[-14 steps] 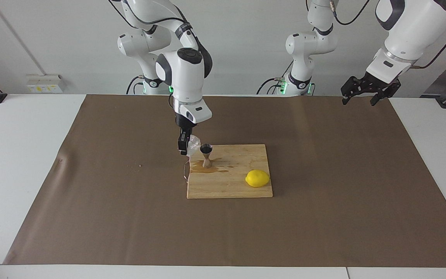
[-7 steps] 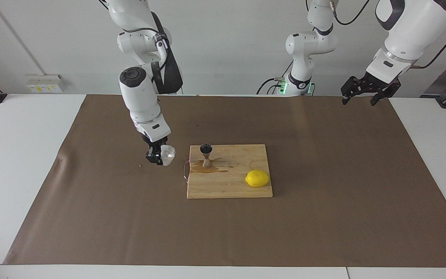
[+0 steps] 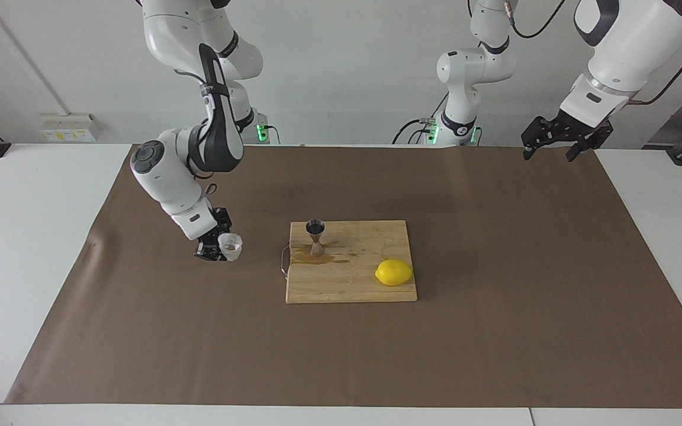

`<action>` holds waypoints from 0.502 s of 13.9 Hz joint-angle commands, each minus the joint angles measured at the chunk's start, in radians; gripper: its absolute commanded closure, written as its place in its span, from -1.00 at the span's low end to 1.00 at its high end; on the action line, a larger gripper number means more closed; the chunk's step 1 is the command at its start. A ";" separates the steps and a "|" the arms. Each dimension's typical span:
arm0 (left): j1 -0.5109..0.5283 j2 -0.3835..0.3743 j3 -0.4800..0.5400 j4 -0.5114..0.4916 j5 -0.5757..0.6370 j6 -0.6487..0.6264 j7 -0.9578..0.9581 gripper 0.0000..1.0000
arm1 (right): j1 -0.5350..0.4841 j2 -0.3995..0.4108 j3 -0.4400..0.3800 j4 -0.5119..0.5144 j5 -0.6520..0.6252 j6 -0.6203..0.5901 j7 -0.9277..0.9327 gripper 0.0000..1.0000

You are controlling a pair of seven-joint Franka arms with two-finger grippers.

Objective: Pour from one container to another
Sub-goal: 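Carry the glass back and set it down with the right gripper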

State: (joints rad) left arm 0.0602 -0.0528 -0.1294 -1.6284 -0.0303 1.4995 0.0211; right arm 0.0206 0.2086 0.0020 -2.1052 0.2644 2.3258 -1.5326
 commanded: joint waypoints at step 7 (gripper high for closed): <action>0.012 -0.022 -0.006 -0.018 0.010 -0.007 0.006 -1.00 | -0.123 0.031 0.013 -0.049 0.107 0.012 -0.185 -0.03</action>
State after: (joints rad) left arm 0.0602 -0.0528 -0.1294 -1.6284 -0.0304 1.4995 0.0211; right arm -0.0811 0.2447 0.0029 -2.1366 0.3474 2.3259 -1.6888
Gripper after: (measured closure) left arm 0.000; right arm 0.493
